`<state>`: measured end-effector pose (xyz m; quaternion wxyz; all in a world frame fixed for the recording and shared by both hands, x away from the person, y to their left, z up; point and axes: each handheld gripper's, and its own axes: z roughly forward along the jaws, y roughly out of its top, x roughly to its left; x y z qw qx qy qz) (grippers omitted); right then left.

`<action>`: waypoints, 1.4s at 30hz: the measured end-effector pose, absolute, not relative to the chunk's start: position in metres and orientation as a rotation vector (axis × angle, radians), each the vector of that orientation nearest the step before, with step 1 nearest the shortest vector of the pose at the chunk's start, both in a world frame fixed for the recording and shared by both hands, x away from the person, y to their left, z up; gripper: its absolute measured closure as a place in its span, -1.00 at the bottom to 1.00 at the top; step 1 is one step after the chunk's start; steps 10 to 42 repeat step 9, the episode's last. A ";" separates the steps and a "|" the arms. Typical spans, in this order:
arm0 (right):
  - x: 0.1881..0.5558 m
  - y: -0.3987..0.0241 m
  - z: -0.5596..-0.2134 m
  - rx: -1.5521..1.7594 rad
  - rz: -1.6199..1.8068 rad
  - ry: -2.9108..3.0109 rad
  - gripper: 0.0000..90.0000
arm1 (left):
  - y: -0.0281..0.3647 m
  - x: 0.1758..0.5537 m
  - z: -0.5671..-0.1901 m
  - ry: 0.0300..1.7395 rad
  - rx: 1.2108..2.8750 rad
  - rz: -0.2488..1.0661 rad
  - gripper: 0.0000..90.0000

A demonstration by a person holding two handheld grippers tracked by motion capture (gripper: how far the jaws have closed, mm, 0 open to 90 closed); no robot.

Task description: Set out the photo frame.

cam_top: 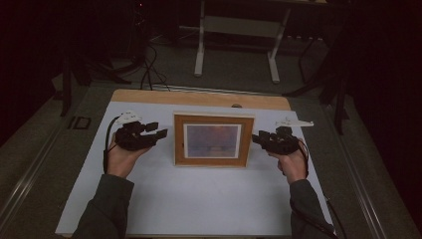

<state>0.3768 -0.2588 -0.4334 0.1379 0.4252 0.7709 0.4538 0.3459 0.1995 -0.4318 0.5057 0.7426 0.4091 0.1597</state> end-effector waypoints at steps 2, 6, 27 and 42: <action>0.376 -0.261 -0.436 1.238 1.310 2.228 0.31 | 0.204 0.344 -0.435 1.003 1.781 0.384 0.13; 0.375 -0.266 -0.442 1.263 1.314 2.222 0.31 | 0.214 0.341 -0.440 1.035 1.764 0.386 0.13; 0.374 -0.270 -0.446 1.279 1.318 2.217 0.31 | 0.219 0.339 -0.447 1.068 1.768 0.405 0.13; 0.374 -0.270 -0.446 1.279 1.318 2.217 0.31 | 0.219 0.339 -0.447 1.068 1.768 0.405 0.13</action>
